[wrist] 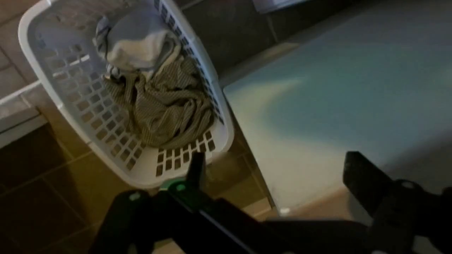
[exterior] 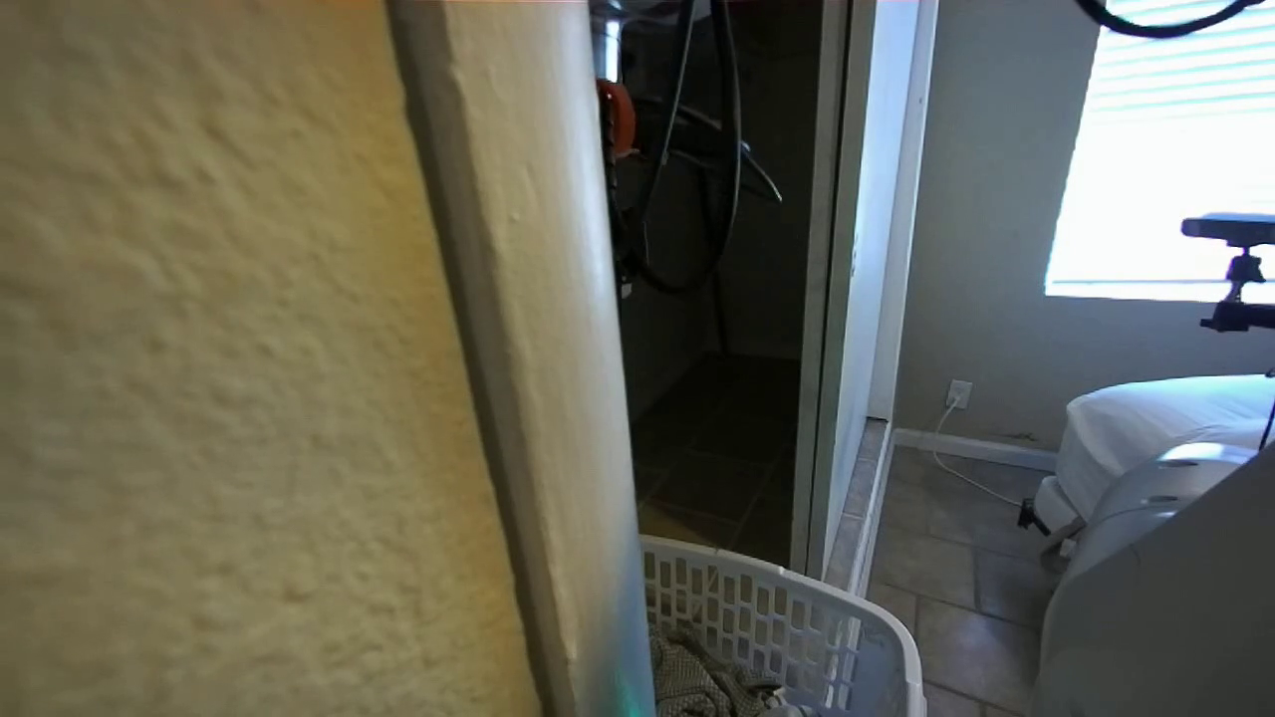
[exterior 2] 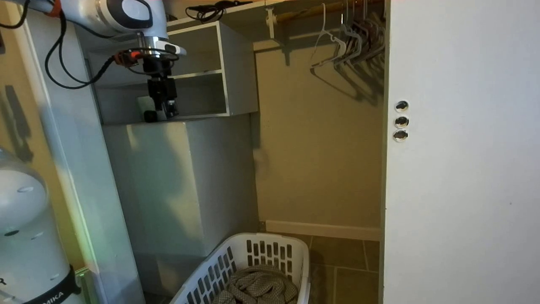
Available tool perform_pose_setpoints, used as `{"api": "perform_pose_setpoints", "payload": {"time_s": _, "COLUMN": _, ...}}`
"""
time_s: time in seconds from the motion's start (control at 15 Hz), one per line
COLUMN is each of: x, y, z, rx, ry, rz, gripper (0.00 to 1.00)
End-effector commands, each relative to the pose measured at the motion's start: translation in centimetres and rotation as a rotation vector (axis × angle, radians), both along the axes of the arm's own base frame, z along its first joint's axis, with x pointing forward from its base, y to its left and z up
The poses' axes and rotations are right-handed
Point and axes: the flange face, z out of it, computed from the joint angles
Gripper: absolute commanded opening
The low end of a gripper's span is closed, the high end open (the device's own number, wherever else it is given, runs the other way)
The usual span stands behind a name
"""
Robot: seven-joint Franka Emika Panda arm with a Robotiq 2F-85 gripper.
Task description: Remove the utensil from the top shelf and out it on the bottom shelf
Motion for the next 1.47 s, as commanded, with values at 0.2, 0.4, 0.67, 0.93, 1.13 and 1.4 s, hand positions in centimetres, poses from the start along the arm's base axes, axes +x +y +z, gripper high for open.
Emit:
{"api": "perform_pose_setpoints", "payload": {"time_s": 0.2, "x": 1.4, "y": 3.8, "z": 5.6, "rx": -0.01, "ry": -0.386, "rz": 0.043, "gripper": 1.0}}
{"api": "perform_pose_setpoints", "payload": {"time_s": 0.4, "x": 2.3, "y": 5.0, "z": 7.7, "rx": 0.025, "ry": -0.571, "rz": 0.067, "gripper": 1.0}}
{"api": "perform_pose_setpoints", "payload": {"time_s": 0.67, "x": 2.2, "y": 5.0, "z": 7.5, "rx": 0.011, "ry": -0.589, "rz": 0.051, "gripper": 1.0}}
{"api": "perform_pose_setpoints", "payload": {"time_s": 0.93, "x": 2.6, "y": 5.0, "z": 7.2, "rx": 0.002, "ry": -0.593, "rz": 0.045, "gripper": 1.0}}
{"api": "perform_pose_setpoints", "payload": {"time_s": 1.13, "x": 2.9, "y": 5.0, "z": 8.6, "rx": 0.033, "ry": -0.662, "rz": 0.073, "gripper": 1.0}}
{"api": "perform_pose_setpoints", "payload": {"time_s": 1.4, "x": 4.2, "y": 5.1, "z": 11.7, "rx": 0.066, "ry": -0.776, "rz": 0.184, "gripper": 1.0}}
